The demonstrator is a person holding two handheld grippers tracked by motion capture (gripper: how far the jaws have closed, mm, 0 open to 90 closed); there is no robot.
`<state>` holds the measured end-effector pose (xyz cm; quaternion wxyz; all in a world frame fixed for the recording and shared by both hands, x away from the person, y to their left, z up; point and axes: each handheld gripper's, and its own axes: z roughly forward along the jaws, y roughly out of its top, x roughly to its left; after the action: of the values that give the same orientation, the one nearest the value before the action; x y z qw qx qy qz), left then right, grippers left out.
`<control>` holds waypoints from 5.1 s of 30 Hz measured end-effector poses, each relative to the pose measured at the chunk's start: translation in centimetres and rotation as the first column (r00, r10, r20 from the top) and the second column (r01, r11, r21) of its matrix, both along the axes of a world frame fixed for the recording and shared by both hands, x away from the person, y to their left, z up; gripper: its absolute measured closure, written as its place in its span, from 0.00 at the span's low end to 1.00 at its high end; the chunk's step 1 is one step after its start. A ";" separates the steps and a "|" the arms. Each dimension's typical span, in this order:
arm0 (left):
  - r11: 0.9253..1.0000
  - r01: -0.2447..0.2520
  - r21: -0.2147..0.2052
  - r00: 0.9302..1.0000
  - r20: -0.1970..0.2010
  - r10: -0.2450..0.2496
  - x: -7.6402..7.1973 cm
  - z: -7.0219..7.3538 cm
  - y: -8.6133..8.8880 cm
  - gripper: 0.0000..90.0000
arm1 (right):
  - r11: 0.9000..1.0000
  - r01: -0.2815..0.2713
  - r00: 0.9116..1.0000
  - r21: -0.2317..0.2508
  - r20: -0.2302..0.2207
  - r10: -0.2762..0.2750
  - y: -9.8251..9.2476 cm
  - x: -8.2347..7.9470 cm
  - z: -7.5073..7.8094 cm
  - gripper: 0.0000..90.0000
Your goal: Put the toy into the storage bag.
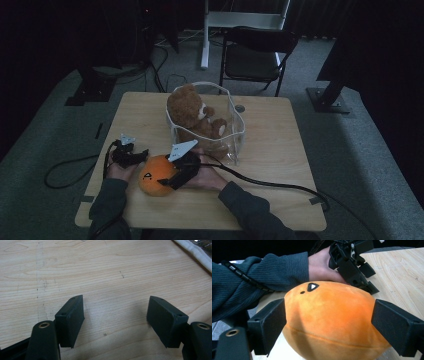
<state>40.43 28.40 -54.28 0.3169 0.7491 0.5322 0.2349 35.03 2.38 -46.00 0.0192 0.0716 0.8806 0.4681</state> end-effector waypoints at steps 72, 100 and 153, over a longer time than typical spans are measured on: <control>1.000 0.000 0.000 1.000 0.000 0.000 0.0 0.0 0.0 0.34 | 0.999 0.003 0.997 -0.041 0.071 0.000 -1.5 -0.5 0.4 0.76; 1.000 0.000 0.000 1.000 0.000 0.000 0.0 0.0 0.0 0.34 | 0.999 0.011 0.997 0.038 0.076 -0.014 -2.9 -0.6 4.0 0.76; 1.000 -0.001 0.000 1.000 -0.001 0.001 0.0 0.0 0.0 0.34 | 0.994 0.006 0.988 0.107 0.156 -0.023 -3.6 0.0 9.5 0.75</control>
<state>40.43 28.38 -54.27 0.3166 0.7490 0.5326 0.2345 35.06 -1.22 -36.52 0.0881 0.0420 0.8496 0.5182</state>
